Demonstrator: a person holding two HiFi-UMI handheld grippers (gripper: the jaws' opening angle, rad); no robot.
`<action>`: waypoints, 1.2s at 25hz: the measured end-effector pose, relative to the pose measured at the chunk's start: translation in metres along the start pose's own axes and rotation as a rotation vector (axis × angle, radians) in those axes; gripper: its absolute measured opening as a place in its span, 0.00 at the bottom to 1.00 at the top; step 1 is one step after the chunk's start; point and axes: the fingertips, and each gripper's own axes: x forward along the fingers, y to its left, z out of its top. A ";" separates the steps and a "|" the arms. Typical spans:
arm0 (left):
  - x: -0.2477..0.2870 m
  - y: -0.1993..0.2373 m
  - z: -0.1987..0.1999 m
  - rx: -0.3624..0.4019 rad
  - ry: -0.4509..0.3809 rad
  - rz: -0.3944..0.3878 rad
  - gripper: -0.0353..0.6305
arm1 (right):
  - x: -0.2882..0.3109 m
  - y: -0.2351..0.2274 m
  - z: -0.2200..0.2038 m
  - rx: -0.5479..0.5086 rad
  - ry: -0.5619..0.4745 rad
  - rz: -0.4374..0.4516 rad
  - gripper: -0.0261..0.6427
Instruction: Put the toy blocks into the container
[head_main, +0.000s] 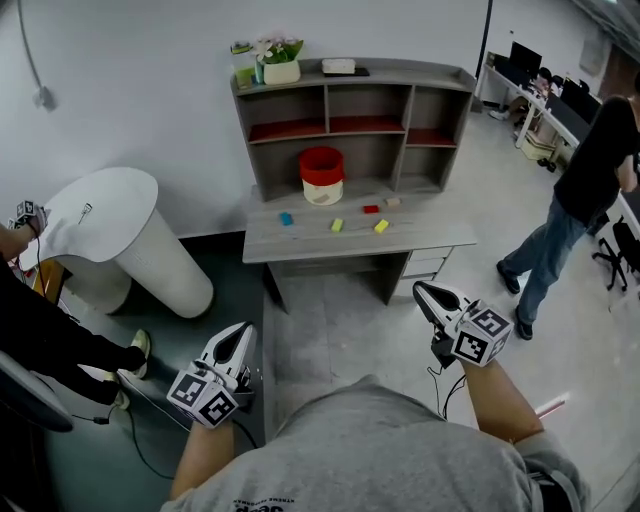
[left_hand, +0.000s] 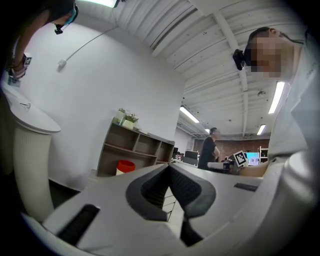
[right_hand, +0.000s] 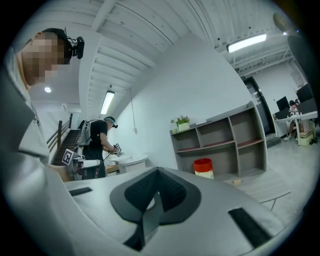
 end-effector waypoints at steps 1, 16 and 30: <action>0.002 0.001 -0.001 -0.001 0.002 -0.001 0.10 | 0.001 -0.004 0.000 0.010 0.001 -0.003 0.07; 0.128 0.030 -0.027 0.030 0.043 0.096 0.10 | 0.061 -0.169 -0.028 0.135 0.010 0.069 0.07; 0.330 0.076 -0.037 -0.056 0.081 0.291 0.10 | 0.203 -0.384 -0.030 0.087 0.207 0.266 0.07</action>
